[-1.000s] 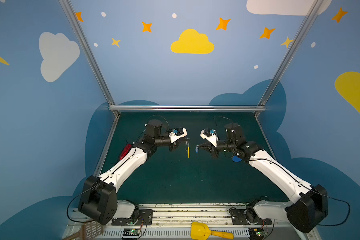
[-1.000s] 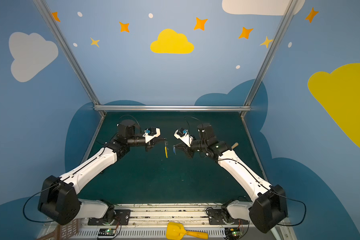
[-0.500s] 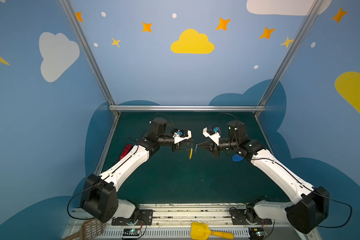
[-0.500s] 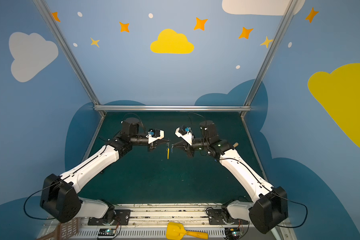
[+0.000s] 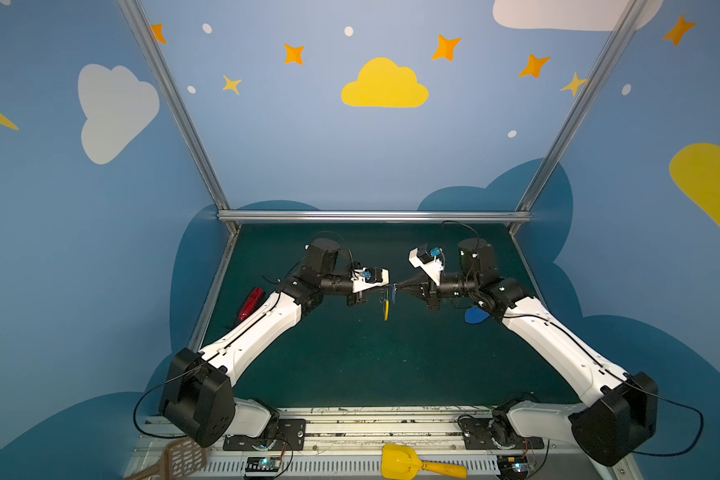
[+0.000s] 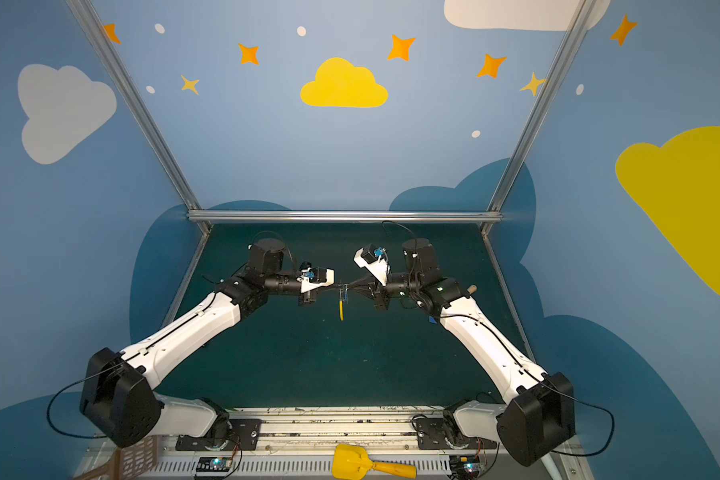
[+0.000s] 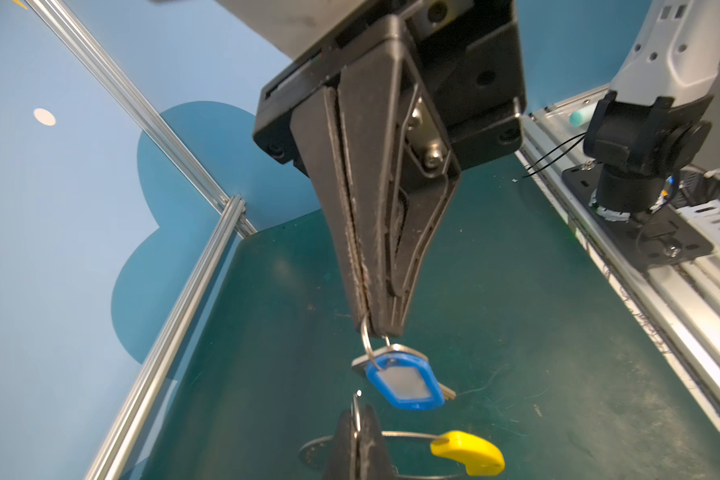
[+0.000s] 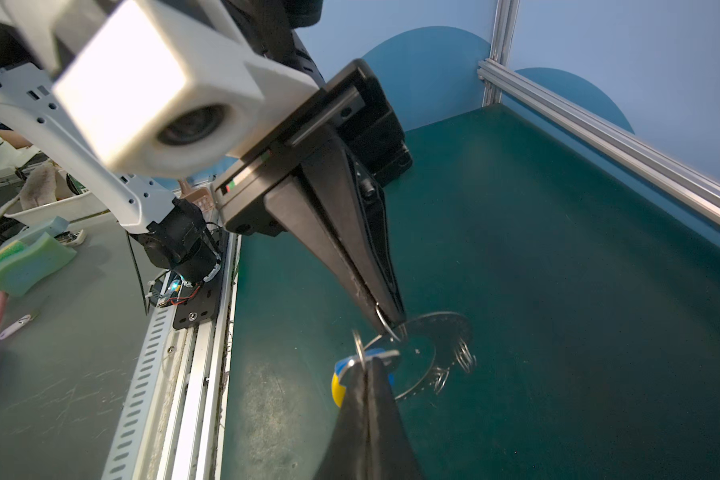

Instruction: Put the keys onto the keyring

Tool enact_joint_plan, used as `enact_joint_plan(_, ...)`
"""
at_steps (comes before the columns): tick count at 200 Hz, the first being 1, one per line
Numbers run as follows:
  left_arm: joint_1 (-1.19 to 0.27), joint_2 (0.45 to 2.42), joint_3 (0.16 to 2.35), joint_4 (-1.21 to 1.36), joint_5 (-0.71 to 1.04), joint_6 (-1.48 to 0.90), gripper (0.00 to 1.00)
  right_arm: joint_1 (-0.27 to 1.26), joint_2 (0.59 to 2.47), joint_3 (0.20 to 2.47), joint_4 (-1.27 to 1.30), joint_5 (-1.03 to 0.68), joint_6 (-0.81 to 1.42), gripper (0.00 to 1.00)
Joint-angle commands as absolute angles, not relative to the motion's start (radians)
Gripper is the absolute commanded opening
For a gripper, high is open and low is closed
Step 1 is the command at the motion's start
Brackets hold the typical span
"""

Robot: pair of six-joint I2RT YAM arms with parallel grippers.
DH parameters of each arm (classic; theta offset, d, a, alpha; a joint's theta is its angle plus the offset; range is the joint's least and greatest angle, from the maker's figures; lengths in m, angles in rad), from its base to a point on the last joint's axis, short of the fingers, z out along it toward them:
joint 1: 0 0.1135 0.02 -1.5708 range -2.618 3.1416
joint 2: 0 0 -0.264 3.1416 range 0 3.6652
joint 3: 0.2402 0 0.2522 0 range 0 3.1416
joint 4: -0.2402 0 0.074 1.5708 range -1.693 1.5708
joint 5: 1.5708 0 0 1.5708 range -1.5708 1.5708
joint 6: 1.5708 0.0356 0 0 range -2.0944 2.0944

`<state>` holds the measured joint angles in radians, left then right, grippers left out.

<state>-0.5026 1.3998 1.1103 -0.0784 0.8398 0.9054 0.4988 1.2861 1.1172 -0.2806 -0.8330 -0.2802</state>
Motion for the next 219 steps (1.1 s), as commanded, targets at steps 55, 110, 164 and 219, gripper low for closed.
enact_joint_plan(55, -0.513, 1.351, 1.077, 0.011, 0.805, 0.914, 0.04, 0.492, 1.322, 1.072, -0.155, -0.878, -0.151, 0.00)
enact_joint_plan(110, -0.515, 1.339, 1.066, 0.011, 0.795, 0.923, 0.04, 0.483, 1.351, 1.098, -0.164, -0.896, -0.129, 0.00)
enact_joint_plan(164, -0.522, 1.338, 1.065, -0.002, 0.790, 0.939, 0.04, 0.477, 1.349, 1.102, -0.157, -0.911, -0.114, 0.00)
enact_joint_plan(219, -0.524, 1.344, 1.072, -0.009, 0.784, 0.941, 0.04, 0.476, 1.326, 1.077, -0.120, -0.882, -0.107, 0.00)
